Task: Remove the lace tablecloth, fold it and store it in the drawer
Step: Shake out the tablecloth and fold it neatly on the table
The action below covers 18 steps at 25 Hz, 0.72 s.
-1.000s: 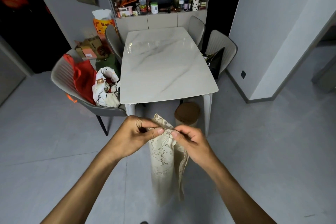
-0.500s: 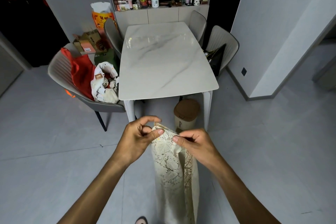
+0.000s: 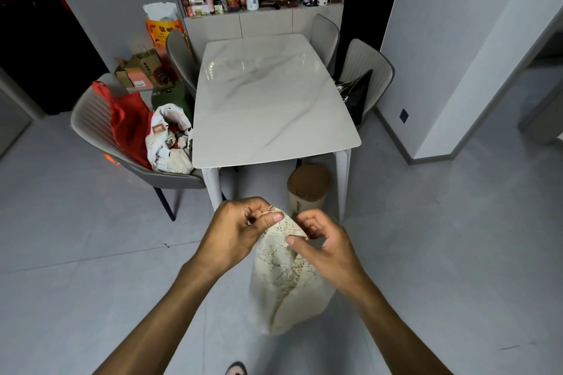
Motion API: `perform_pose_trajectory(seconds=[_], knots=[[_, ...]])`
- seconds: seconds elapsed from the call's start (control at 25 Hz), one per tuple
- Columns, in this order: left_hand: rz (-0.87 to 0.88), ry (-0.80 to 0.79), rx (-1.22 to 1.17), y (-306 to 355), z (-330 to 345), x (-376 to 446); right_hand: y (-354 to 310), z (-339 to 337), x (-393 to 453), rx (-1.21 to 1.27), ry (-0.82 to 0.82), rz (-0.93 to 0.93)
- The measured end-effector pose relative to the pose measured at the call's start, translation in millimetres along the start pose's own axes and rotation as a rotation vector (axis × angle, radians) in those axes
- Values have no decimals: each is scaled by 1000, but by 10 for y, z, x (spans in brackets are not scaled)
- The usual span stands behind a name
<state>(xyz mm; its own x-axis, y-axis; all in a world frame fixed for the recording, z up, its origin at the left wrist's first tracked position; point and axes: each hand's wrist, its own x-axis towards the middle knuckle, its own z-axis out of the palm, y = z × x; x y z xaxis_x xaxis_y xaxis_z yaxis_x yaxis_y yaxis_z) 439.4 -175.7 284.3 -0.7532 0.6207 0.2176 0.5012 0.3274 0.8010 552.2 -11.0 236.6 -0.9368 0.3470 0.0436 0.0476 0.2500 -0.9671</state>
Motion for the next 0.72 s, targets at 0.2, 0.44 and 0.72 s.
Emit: perform_pose_trajectory(seconds=[0.2,0.44,0.72], knots=[[95,56,78,244,-78,92,108,246,-148,-223,298,-50],[170,210,139,491,-138,209,246,511,-75,-473,456,136],[167,403,108,640,-267,446,477,773,-142,-323,408,240]])
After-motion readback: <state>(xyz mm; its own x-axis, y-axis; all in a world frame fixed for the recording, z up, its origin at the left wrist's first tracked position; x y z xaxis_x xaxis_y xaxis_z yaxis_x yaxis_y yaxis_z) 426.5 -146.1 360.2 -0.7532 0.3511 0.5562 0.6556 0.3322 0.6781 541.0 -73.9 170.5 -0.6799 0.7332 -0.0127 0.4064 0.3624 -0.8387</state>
